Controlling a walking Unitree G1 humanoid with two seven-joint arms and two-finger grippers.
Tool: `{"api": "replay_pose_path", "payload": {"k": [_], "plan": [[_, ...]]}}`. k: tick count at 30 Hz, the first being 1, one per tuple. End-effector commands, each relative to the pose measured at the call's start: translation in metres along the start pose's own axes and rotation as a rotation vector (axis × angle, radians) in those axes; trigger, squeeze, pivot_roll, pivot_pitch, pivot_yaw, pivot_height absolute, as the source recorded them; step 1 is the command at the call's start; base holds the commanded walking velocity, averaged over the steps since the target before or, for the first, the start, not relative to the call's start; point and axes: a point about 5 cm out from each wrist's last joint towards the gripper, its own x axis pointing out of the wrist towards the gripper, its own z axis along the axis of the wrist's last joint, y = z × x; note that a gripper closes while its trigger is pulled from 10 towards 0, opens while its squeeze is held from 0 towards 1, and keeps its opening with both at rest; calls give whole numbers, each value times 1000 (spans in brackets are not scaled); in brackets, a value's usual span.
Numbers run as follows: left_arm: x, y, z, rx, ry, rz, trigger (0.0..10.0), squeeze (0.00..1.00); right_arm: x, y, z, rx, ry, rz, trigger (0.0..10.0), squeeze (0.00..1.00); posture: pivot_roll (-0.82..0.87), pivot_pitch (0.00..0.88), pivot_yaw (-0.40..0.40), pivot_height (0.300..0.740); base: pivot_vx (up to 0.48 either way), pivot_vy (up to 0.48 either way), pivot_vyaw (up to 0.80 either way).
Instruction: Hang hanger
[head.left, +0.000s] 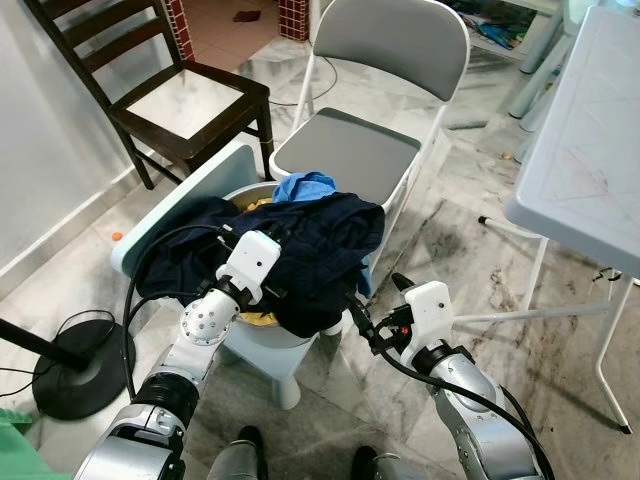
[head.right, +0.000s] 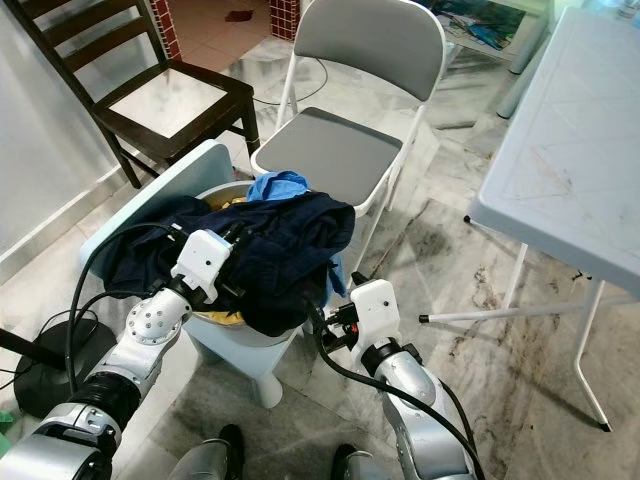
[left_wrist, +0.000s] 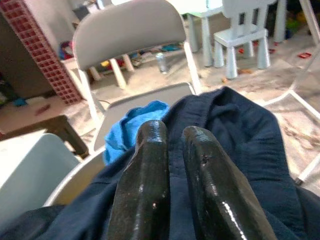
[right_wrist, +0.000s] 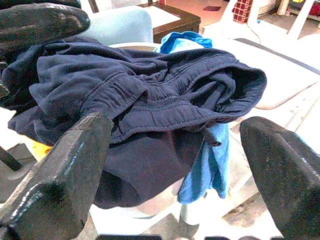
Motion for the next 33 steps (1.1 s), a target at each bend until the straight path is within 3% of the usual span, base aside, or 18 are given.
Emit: {"api": "replay_pose_path", "payload": {"k": [1, 8, 10, 17, 24, 33], "plan": [[2, -4, -5, -19, 48, -37, 10000, 1000, -3, 0, 0, -3, 3, -2, 10000, 55, 43, 275, -44, 740, 0, 0, 0], [9, -3, -7, -114, 97, -61, 10000, 1000, -5, 0, 1, -8, 6, -9, 10000, 27, 38, 278, -46, 740, 0, 0, 0], [11, -14, -13, -206, 162, -155, 10000, 1000, -4, 0, 0, -11, 10, -6, 10000, 20, 39, 278, -48, 740, 0, 0, 0], [9, -20, -18, -206, 198, -204, 10000, 1000, -3, 3, 1, -20, 13, 10, 10000, 8, 39, 280, -50, 740, 0, 0, 0], [5, -15, -26, -226, 271, -207, 10000, 1000, -4, 3, 0, -20, 19, 13, 10000, 12, 29, 282, -47, 740, 0, 0, 0], [-12, -10, -49, -247, 420, -205, 10000, 1000, -7, 7, -3, -19, 41, 46, 10000, 0, 22, 279, -46, 740, 0, 0, 0]]}}
